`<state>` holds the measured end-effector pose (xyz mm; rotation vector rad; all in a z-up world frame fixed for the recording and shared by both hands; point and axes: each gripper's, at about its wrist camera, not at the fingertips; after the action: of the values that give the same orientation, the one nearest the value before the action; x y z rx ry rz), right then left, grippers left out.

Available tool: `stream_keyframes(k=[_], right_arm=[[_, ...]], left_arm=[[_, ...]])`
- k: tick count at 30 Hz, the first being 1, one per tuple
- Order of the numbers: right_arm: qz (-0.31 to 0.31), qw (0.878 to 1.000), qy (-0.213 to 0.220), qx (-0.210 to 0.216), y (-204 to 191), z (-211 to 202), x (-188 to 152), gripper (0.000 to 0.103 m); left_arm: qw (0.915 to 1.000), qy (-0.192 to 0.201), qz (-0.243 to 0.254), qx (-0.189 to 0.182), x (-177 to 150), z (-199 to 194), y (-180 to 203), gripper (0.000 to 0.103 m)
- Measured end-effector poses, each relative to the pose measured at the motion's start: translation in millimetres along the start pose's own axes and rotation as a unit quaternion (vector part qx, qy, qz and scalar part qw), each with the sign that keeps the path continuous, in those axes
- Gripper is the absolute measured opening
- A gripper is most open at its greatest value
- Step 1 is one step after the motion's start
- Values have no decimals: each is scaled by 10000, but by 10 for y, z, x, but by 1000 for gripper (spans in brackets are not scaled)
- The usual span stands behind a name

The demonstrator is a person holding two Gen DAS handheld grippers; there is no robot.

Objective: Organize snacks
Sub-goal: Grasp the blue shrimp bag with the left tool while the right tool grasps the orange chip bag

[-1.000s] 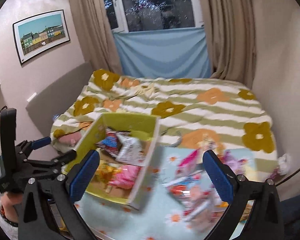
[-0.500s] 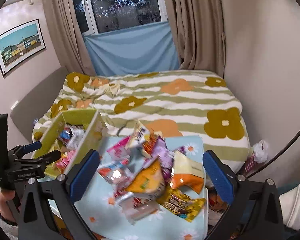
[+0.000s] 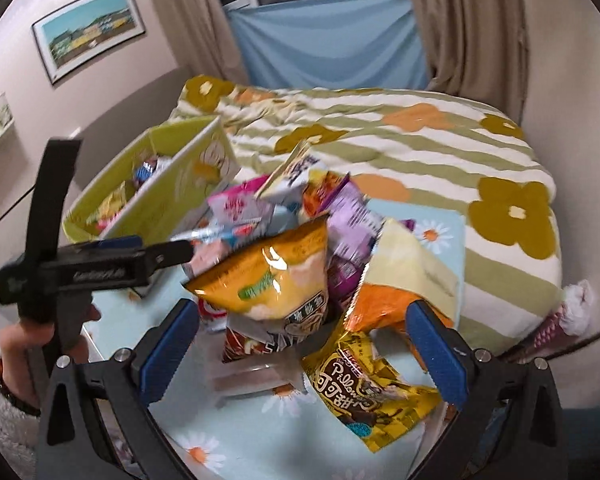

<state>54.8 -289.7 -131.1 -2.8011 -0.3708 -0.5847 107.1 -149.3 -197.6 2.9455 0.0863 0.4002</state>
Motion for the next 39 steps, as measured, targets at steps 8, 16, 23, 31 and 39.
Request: stream_keyframes(k=[8, 16, 23, 31, 39], right_arm=[[-410, 9991, -30, 103, -111, 363, -8, 103], [-615, 9981, 43, 22, -194, 472, 12, 103], [-774, 9968, 31, -199, -251, 561, 70, 103], [-1073, 9933, -55, -419, -304, 667, 124, 103], [-1430, 9879, -111, -591, -405, 769, 210, 102]], left_arm=[[9995, -37, -252, -161, 98, 280, -30, 103], [9991, -102, -283, -306, 158, 325, -61, 103], [9973, -330, -297, -585, 148, 433, -141, 72], [9979, -419, -147, -477, 78, 425, -208, 58], [9986, -423, -48, -304, 5, 363, -273, 58]])
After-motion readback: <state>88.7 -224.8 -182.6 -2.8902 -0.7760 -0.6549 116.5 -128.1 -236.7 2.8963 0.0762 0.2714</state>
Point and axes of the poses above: each gripper's, at about its wrist camera, not at the fingertips, and z roughly the way its jaws point, y to its right, x to its top, and after that the axes turned 15 degrees about -y, right-handed
